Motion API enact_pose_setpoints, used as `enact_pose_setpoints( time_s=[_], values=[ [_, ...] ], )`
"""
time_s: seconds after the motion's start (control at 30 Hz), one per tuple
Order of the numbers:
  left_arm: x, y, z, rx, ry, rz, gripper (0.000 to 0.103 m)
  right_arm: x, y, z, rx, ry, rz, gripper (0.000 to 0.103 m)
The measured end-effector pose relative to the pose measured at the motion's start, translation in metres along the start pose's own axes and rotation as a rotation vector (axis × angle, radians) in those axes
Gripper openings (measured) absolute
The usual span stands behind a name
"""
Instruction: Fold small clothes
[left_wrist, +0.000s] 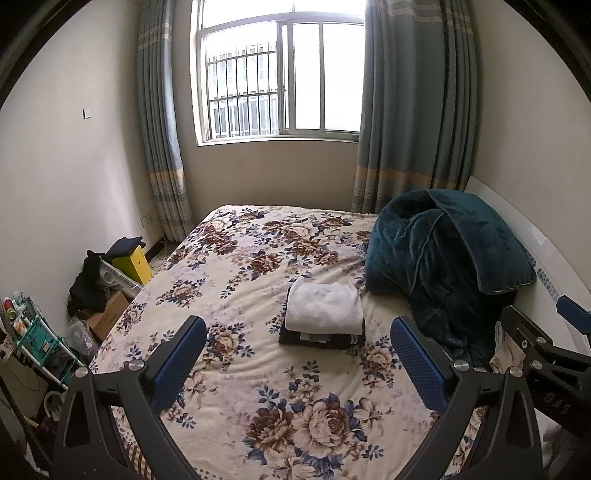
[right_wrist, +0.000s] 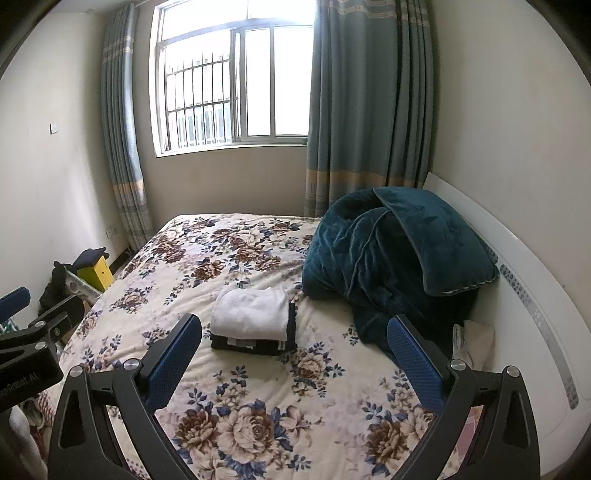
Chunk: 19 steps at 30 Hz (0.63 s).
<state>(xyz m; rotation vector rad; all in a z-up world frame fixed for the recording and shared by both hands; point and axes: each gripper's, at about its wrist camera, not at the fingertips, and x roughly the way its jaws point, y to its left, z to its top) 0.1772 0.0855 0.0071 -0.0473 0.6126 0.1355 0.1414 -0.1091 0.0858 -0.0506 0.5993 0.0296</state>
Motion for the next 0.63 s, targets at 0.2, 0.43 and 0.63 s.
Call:
enact_pose_setpoints(
  time_s=[0.2, 0.43, 0.63],
  values=[
    [-0.0021, 0.0008, -0.0011, -0.008, 0.002, 0.005, 0.102, -0.0004, 0.0029, -0.0008, -0.001, 0.005, 0.001, 0.102],
    [-0.0038, -0.0009, -0.0026, -0.005, -0.012, 0.009, 0.102, -0.0011, 0.0032, -0.0024, 0.002, 0.003, 0.001, 0.102],
    [-0.0065, -0.0043, -0.0031, -0.006, -0.022, 0.023, 0.102, -0.0016, 0.0022, -0.0039, 0.004, 0.003, 0.000, 0.102]
  ],
)
